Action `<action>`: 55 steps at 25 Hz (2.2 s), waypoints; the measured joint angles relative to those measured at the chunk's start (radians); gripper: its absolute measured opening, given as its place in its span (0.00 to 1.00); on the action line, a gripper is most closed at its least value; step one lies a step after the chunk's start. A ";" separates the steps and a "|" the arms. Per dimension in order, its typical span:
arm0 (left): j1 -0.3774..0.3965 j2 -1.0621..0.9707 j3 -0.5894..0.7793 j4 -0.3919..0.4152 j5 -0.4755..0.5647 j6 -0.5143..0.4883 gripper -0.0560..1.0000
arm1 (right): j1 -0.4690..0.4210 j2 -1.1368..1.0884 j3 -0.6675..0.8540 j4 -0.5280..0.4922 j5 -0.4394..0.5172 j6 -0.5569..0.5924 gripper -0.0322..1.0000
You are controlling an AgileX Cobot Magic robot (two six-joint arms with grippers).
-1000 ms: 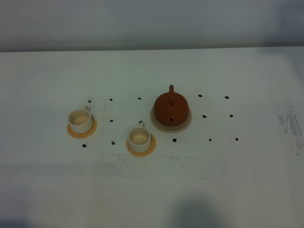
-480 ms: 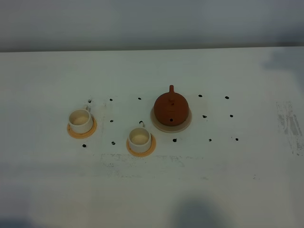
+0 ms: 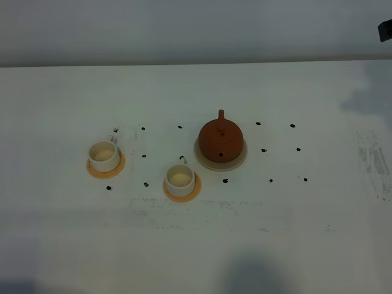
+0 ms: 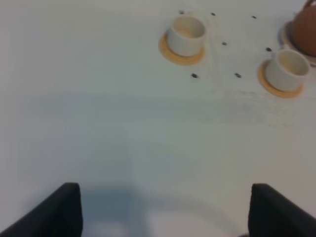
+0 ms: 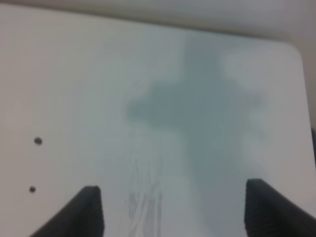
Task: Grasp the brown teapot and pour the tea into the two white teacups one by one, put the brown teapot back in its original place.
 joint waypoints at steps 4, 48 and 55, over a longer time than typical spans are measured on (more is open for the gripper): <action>0.072 0.000 0.000 0.000 0.000 0.000 0.69 | 0.000 -0.007 0.000 0.002 0.027 0.003 0.61; 0.124 0.000 0.000 0.000 0.000 0.000 0.69 | 0.145 0.333 -0.040 0.208 -0.253 0.004 0.61; 0.124 0.000 0.000 0.000 0.000 0.000 0.69 | 0.224 0.503 -0.248 0.211 -0.169 0.022 0.60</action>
